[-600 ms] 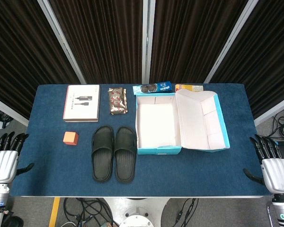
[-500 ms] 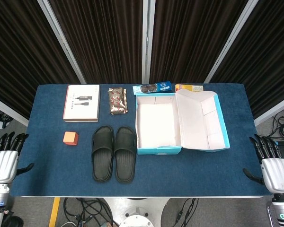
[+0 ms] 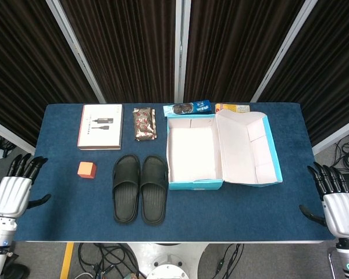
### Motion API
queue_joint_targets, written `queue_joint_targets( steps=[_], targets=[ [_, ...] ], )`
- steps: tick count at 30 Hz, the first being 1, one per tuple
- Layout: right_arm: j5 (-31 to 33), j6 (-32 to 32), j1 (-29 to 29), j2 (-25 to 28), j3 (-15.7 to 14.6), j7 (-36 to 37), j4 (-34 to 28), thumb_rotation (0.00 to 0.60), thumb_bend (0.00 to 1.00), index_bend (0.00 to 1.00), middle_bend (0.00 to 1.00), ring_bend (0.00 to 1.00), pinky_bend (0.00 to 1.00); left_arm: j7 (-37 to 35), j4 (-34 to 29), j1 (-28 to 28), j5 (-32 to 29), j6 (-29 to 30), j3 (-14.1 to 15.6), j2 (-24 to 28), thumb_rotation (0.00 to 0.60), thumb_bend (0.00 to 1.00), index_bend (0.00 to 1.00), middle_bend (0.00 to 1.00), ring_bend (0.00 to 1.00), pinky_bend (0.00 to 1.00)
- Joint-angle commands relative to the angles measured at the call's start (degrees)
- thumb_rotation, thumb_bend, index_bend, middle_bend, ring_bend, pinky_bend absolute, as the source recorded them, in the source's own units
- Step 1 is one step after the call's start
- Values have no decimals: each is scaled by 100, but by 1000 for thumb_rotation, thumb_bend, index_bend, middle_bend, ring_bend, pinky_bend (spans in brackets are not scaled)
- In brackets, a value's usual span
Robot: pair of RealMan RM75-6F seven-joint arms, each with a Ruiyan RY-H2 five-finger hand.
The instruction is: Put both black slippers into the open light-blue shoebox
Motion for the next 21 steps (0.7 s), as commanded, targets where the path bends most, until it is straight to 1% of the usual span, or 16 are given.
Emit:
queue_joint_targets(
  steps=[1, 4, 6, 7, 8, 11, 13, 14, 17, 21],
  targets=[
    [-67, 76, -17, 49, 8, -53, -63, 600, 71, 0, 42, 0, 0, -430, -176, -379, 155, -493, -56, 240, 600, 0, 137, 125, 80, 71],
    [-129, 129, -34, 98, -3, -82, -117, 600, 70, 0, 42, 0, 0, -639, -202, -722, 209, -899, -134, 316, 600, 0, 139, 125, 155, 105],
    [-161, 159, -46, 117, -10, -90, -140, 600, 71, 0, 43, 0, 0, -673, -204, -946, 209, -1139, -206, 295, 600, 0, 145, 128, 227, 152],
    [-173, 171, -54, 129, -17, -95, -154, 600, 71, 0, 43, 0, 0, -660, -215, -1095, 187, -1313, -252, 266, 600, 0, 148, 132, 268, 196],
    [-181, 178, -60, 137, -22, -99, -164, 600, 71, 0, 43, 0, 0, -665, -231, -1220, 165, -1455, -294, 235, 600, 0, 150, 139, 341, 285],
    [-213, 201, -77, 164, -37, -125, -202, 600, 70, 0, 43, 0, 0, -639, -369, -1635, -38, -1967, -464, 144, 600, 0, 152, 160, 513, 533],
    [-242, 220, -90, 181, -49, -157, -233, 600, 70, 0, 43, 0, 0, -614, -513, -1919, -267, -2362, -581, 99, 600, 0, 152, 175, 597, 653],
    [-258, 234, -98, 191, -56, -167, -247, 600, 70, 0, 43, 0, 0, -580, -577, -2042, -368, -2537, -626, 84, 600, 0, 151, 177, 625, 690],
    [-286, 292, -136, 222, -69, -187, -278, 600, 71, 0, 43, 0, 0, -492, -725, -2458, -754, -3150, -753, 9, 600, 0, 151, 178, 674, 736],
    [-275, 338, -172, 249, -70, -166, -276, 600, 71, 0, 43, 0, 0, -225, -796, -2978, -1423, -3949, -833, -99, 600, 0, 151, 179, 701, 742]
  ],
)
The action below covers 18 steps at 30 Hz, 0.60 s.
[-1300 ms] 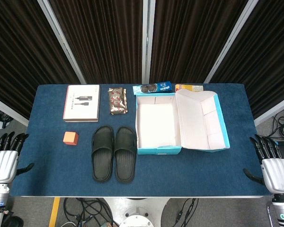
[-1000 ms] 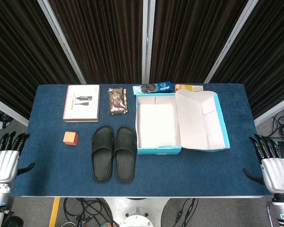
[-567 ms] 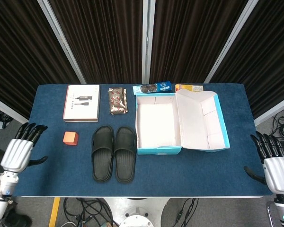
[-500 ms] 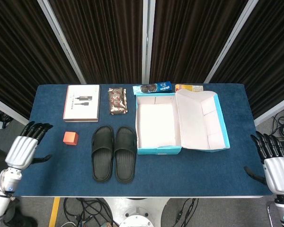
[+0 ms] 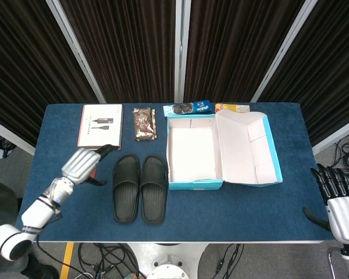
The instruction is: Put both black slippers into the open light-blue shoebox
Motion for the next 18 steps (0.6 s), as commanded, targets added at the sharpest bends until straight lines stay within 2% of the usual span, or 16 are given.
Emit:
queue_joint_targets(
  steps=[1, 4, 8, 13, 18],
  targets=[
    [11, 8, -13, 5, -2, 31, 17, 600, 71, 0, 43, 0, 0, 398, -149, -670, -848, -862, -150, -185, 600, 0, 147, 179, 706, 743],
    [39, -30, -6, 8, -4, 63, 41, 600, 71, 0, 43, 0, 0, 815, -128, -1030, -1411, -1193, -116, -355, 600, 0, 126, 175, 715, 744],
    [44, -58, 13, 14, 6, 116, 72, 600, 71, 0, 43, 0, 0, 1340, -54, -1471, -2208, -1337, -29, -651, 600, 0, 98, 156, 715, 744],
    [90, -80, 12, 38, 11, 203, 129, 600, 72, 0, 43, 0, 0, 2011, -30, -2052, -3347, -1262, 222, -924, 600, 0, 34, 90, 712, 744],
    [115, -98, 6, 38, 4, 279, 180, 600, 72, 0, 43, 0, 0, 2544, 6, -2635, -4472, -1118, 457, -1183, 600, 0, 8, 71, 711, 744]
  ],
)
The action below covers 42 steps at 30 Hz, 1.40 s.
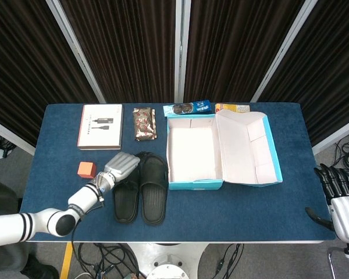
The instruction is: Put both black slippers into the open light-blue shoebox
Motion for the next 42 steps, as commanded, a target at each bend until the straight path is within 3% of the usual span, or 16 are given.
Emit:
queue_joint_targets(
  steps=[1, 6, 13, 25, 33, 42],
  targets=[
    [5, -9, -5, -9, -10, 47, 35, 600, 72, 0, 43, 0, 0, 539, 69, -678, -1114, 77, 273, -321, 600, 0, 4, 59, 711, 744],
    [27, 0, -29, -6, -23, 135, 100, 600, 75, 0, 43, 0, 0, 822, 307, -1117, -2011, 396, 438, -633, 600, 0, 0, 43, 711, 744],
    [24, 15, -47, -9, -32, 216, 155, 600, 78, 0, 43, 0, 0, 784, 578, -1528, -2983, 353, 420, -886, 600, 0, 0, 43, 716, 744],
    [35, 106, -122, 15, -45, 309, 205, 600, 85, 0, 43, 0, 0, 1080, 998, -1937, -3870, 623, 540, -1292, 600, 0, 0, 43, 722, 751],
    [55, 95, -134, -4, -46, 345, 246, 600, 93, 0, 43, 0, 0, 1449, 1001, -2316, -4671, 477, 602, -1255, 600, 0, 0, 53, 727, 752],
    [82, 105, -159, 0, -47, 402, 278, 600, 97, 0, 43, 0, 0, 1844, 1123, -2681, -5306, 725, 603, -1461, 600, 0, 36, 94, 751, 758]
  ],
)
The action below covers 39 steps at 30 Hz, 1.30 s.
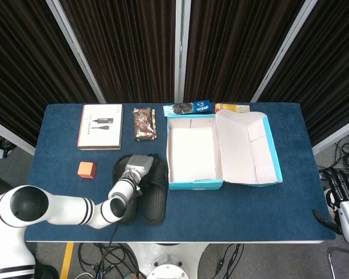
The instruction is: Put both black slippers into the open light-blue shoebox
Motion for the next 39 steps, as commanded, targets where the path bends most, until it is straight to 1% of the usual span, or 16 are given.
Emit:
queue_joint_targets(
  steps=[1, 7, 16, 18, 20, 26, 29, 34, 39],
  targets=[
    [3, 0, -8, 0, -5, 6, 4, 600, 97, 0, 43, 0, 0, 209, 46, -148, -195, 171, 3, -96, 600, 0, 38, 96, 753, 759],
    [22, 22, -47, -5, -18, 33, 20, 600, 99, 0, 43, 0, 0, 547, 117, -294, -475, 453, -78, -261, 600, 0, 66, 128, 764, 758],
    [37, 72, -98, 0, -23, 63, 45, 600, 100, 0, 43, 0, 0, 1095, 264, -431, -1003, 543, -268, -409, 600, 0, 94, 157, 783, 758],
    [41, 81, -109, -1, -24, 79, 57, 600, 100, 0, 43, 0, 0, 1243, 313, -471, -1108, 610, -296, -448, 600, 0, 116, 177, 789, 758],
    [45, 90, -121, -2, -27, 97, 72, 600, 102, 0, 43, 0, 0, 1377, 374, -496, -1142, 732, -332, -514, 600, 0, 175, 236, 803, 760],
    [62, 114, -148, -8, -22, 140, 104, 600, 103, 0, 43, 0, 0, 1467, 529, -366, -978, 1063, -483, -737, 600, 0, 346, 432, 851, 781],
    [58, 122, -153, -10, -19, 151, 113, 600, 103, 0, 44, 0, 0, 1457, 487, -246, -834, 1163, -569, -734, 600, 0, 404, 490, 862, 785],
    [43, 105, -132, -13, -4, 158, 111, 600, 104, 0, 44, 0, 0, 1319, 181, 25, -519, 1238, -732, -462, 600, 0, 435, 521, 867, 787],
    [15, 102, -115, -19, 6, 142, 103, 600, 104, 0, 44, 0, 0, 1159, -259, 307, -183, 1385, -787, -78, 600, 0, 441, 530, 867, 787]
  ],
)
